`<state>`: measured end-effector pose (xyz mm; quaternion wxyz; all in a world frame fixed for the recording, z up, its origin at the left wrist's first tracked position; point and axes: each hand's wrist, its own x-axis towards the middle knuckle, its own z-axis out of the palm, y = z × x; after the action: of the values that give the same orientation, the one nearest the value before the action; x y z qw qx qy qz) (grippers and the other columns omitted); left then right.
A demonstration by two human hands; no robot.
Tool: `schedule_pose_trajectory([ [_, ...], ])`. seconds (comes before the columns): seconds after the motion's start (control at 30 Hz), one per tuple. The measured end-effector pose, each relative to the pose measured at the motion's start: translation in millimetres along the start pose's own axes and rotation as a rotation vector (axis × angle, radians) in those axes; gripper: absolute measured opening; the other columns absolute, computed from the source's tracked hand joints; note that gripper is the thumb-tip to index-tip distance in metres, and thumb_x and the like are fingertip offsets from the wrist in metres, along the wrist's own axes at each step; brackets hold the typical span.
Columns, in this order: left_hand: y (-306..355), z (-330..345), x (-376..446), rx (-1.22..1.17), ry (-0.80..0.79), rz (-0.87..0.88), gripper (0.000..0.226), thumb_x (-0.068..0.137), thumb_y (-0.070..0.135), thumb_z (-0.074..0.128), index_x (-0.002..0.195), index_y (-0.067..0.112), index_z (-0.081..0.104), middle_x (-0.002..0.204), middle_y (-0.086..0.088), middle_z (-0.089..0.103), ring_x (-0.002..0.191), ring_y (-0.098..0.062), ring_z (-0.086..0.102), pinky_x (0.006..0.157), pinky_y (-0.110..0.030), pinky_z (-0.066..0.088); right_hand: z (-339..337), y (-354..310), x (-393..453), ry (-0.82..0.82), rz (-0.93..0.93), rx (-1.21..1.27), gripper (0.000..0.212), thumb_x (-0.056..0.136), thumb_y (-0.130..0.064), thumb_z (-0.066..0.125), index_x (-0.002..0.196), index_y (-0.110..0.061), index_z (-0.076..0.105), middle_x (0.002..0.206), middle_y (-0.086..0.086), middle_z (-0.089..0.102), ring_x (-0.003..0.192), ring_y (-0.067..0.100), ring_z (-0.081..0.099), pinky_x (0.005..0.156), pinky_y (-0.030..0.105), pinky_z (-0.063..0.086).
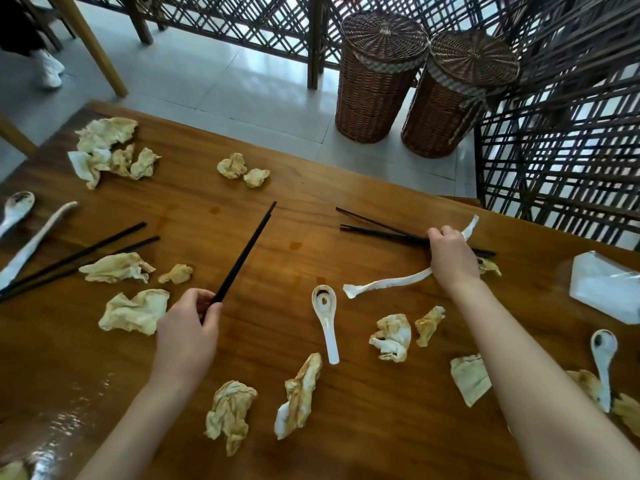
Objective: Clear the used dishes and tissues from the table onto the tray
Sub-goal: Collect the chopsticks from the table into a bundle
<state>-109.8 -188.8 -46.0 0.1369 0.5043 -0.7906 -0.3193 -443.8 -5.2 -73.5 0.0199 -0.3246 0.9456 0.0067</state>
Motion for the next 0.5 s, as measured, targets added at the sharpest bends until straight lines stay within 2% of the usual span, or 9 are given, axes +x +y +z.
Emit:
schedule_pose_trajectory([
  [0.27,-3.7,-5.9,-1.6,-0.004,0.005,-0.005,0.014,0.092,0.014,0.056,0.104,0.010,0.060,0.091,0.002,0.059,0.085,-0.013,0.055,0.063,-0.019,0.043,3.2,1.7,1.4,-0.050,-0.028,-0.234,0.027,0.090,-0.007,0.052,0.116,-0.011,0.048,0.108,0.015,0.054,0.098,0.029,0.051,0.077,0.037,0.050],
  [0.5,-7.3,-15.9,-6.5,0.009,0.018,-0.008,0.015,0.093,0.015,0.055,0.106,0.009,0.060,0.092,0.002,0.058,0.085,-0.012,0.054,0.061,-0.015,0.040,-4.6,-0.6,-6.0,-0.096,-0.043,-0.283,0.024,0.092,-0.009,0.046,0.116,-0.015,0.047,0.109,0.009,0.056,0.101,0.028,0.051,0.083,0.038,0.047],
])
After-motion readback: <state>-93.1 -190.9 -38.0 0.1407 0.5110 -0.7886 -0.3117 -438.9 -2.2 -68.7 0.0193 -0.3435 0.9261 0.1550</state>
